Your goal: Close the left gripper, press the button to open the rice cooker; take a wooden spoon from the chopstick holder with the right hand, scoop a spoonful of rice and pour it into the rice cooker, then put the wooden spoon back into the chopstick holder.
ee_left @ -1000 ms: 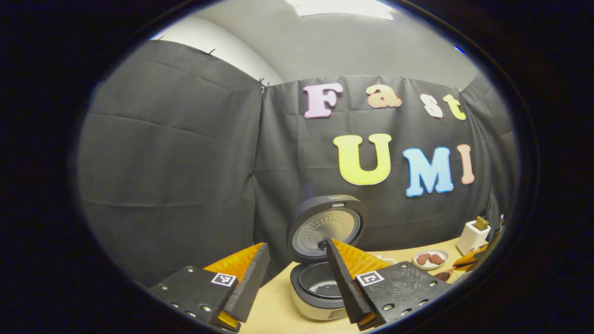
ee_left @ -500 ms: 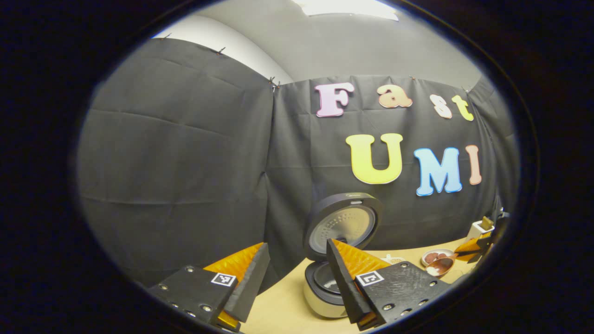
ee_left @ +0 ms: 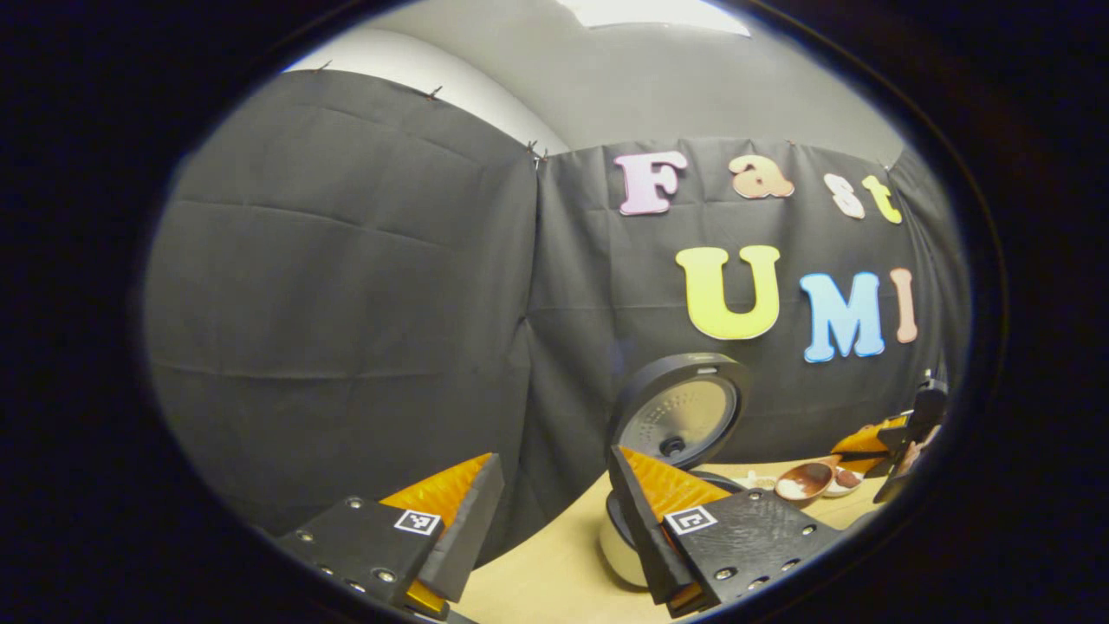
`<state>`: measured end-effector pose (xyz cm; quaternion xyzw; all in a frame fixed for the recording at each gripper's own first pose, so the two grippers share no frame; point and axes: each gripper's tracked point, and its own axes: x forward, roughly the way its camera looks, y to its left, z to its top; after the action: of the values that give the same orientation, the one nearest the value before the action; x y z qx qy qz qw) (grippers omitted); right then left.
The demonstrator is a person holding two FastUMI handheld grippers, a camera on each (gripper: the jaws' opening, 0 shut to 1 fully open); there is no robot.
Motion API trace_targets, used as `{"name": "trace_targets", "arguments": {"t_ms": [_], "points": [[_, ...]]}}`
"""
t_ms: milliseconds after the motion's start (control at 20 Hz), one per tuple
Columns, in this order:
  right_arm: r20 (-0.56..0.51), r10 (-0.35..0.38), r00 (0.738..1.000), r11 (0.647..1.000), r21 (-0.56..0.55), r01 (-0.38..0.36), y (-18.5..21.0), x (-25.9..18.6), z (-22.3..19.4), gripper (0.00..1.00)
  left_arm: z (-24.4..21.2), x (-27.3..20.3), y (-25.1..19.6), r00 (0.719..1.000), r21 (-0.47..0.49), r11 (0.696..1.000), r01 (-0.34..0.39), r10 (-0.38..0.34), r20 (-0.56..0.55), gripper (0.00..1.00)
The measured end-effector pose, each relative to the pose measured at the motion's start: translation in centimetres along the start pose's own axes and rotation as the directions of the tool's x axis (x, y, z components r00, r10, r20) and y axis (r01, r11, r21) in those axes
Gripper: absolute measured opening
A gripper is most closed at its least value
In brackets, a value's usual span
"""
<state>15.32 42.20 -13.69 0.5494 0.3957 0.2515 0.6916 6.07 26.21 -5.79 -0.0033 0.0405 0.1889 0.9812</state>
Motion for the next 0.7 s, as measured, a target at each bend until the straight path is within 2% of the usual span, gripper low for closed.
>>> {"name": "trace_targets", "arguments": {"t_ms": [150,200,300,400,450,500,700], "points": [[-0.021,0.009,1.0,1.0,-0.016,-0.009,1.0,2.4,-1.2,0.07,-0.7,0.0,1.4,1.0,-0.008,1.0,-0.024,0.023,-0.012,0.77],[-0.028,0.008,1.0,1.0,-0.024,-0.009,1.1,3.1,-1.6,0.04,-0.9,-0.1,1.8,0.999,-0.008,0.999,-0.032,0.032,-0.016,0.77],[-0.039,0.01,0.999,0.999,-0.044,-0.011,1.4,4.7,-2.5,0.07,-1.3,-0.1,2.4,0.999,-0.008,0.999,-0.048,0.048,-0.022,0.77],[-0.05,0.007,0.999,0.997,-0.072,-0.011,1.5,6.2,-3.5,0.04,-1.6,-0.2,3.0,0.998,-0.009,0.998,-0.063,0.063,-0.028,0.77],[-0.055,0.004,0.998,0.996,-0.088,-0.009,1.6,6.8,-4.0,0.08,-1.8,-0.3,3.3,0.997,-0.009,0.997,-0.071,0.071,-0.031,0.77],[-0.061,0.002,0.998,0.994,-0.109,-0.008,1.5,7.4,-4.5,0.03,-2.1,-0.4,3.8,0.996,-0.01,0.997,-0.08,0.079,-0.035,0.77],[-0.075,-0.03,0.997,0.973,-0.23,0.012,0.3,9.9,-6.6,0.07,-2.5,-0.7,4.9,0.993,-0.011,0.994,-0.107,0.107,-0.045,0.77]]}}
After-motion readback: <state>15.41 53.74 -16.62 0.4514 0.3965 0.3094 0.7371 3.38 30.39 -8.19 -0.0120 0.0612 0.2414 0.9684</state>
